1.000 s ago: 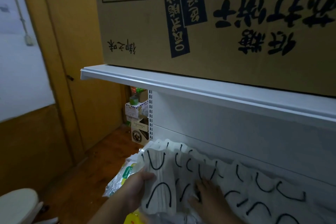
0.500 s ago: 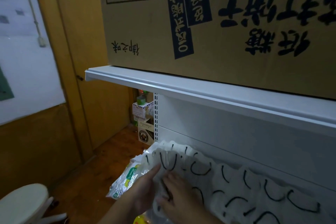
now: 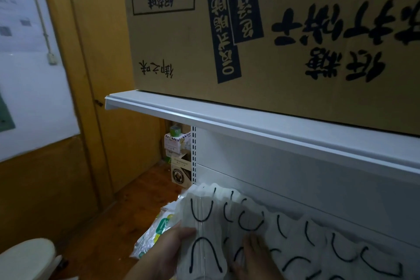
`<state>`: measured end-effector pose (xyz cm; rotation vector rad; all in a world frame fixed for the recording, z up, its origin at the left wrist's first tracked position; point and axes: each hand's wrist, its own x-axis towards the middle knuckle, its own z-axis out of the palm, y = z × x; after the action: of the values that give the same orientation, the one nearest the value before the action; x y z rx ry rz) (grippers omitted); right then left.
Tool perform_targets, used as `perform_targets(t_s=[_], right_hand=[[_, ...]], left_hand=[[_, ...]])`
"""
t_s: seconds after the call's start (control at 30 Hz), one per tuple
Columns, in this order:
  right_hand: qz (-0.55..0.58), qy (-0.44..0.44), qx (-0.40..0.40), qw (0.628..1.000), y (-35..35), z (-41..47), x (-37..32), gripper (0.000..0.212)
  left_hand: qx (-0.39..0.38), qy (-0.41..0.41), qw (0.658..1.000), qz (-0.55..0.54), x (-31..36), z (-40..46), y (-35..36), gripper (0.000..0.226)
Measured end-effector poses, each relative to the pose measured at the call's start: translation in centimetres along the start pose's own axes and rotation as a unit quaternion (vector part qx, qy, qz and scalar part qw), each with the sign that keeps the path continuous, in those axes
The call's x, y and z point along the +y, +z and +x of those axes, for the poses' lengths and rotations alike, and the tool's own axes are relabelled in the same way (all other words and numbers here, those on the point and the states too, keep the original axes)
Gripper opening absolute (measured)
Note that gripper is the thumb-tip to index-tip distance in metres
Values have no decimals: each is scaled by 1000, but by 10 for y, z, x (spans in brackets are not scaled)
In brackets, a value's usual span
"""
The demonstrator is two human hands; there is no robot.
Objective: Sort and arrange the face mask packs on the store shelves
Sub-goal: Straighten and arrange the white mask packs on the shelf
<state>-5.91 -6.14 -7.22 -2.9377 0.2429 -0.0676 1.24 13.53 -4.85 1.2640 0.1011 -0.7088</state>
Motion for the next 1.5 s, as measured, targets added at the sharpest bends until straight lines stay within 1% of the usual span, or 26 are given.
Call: perform_targets(t_s=[0.07,0.1,0.13,0.17,0.2,0.23,0.33,0.4,0.47,0.5,0.57,0.63,0.67,0.7,0.77,0.83,0.9,0.97,1.03,1.13,1.17,1.23,1.3,1.37,1.43,1.5], right_hand=[[-13,-29,24,999,8,0,3,91],[-10,-28,-14,999,6,1,3,93],[20,-29,-59,998,3,0,6,98],[68,-15,-55,996,0,1,10,91],[94,-13,-6,995,5,4,15,74],[129,11,12,992,3,4,16,62],[165,62,57,983,-7,2,13,51],[224,45,126,965,-18,-1,6,47],[248,-11,158,956,-27,-3,-7,47],[239,-49,143,959,-30,-4,-17,49],[181,-104,43,977,-25,-2,-37,60],[121,-120,-41,984,-19,0,-52,74],[108,-118,-58,985,-16,2,-55,80],[105,-114,-64,986,-13,3,-58,84],[148,-107,-55,982,-7,3,-61,88],[234,-90,-32,968,-4,4,-61,87],[267,-69,-4,961,-3,8,-54,82],[205,-40,-19,978,3,13,-38,80],[92,-13,-55,994,12,16,-23,82],[-1,10,-108,994,27,16,-16,88],[-13,6,-108,994,30,16,-16,87],[-15,-9,-79,997,31,17,-15,76],[2,-15,-28,999,25,17,-13,58],[38,3,25,999,14,14,-14,46],[97,9,53,994,2,12,-21,43],[163,-33,53,985,-9,10,-34,46]], left_hand=[[3,2,1000,5,-1,1,2,27],[2,2,1000,8,-2,2,3,28],[-2,3,1000,9,-2,2,2,29],[-5,1,1000,8,-3,3,2,32],[-7,-2,1000,7,-3,4,1,35],[-9,-5,1000,7,-3,5,1,38],[-16,-2,1000,5,-2,6,1,45],[-20,9,1000,6,-3,7,2,50],[-29,17,999,-1,-5,10,9,51],[-32,24,999,-8,-5,10,13,49],[-41,23,998,-35,-6,11,20,36],[-53,9,997,-55,-6,9,22,48],[-64,6,996,-65,-5,7,22,51],[-71,6,995,-69,-4,3,22,49],[-70,22,995,-66,-3,-2,17,42],[-34,43,998,-35,-3,-2,7,46],[4,51,998,-37,-2,-6,-6,42],[39,63,996,-56,0,-10,-18,34],[59,66,994,-65,0,-17,-27,33],[65,64,993,-70,-1,-26,-32,31],[68,61,994,-63,-3,-27,-33,31],[71,53,995,-47,-5,-29,-32,33],[74,50,995,-40,-6,-30,-30,36],[84,49,995,-39,-6,-29,-29,38],[86,53,994,-30,-7,-27,-28,38],[83,45,995,-33,-7,-22,-23,37]])
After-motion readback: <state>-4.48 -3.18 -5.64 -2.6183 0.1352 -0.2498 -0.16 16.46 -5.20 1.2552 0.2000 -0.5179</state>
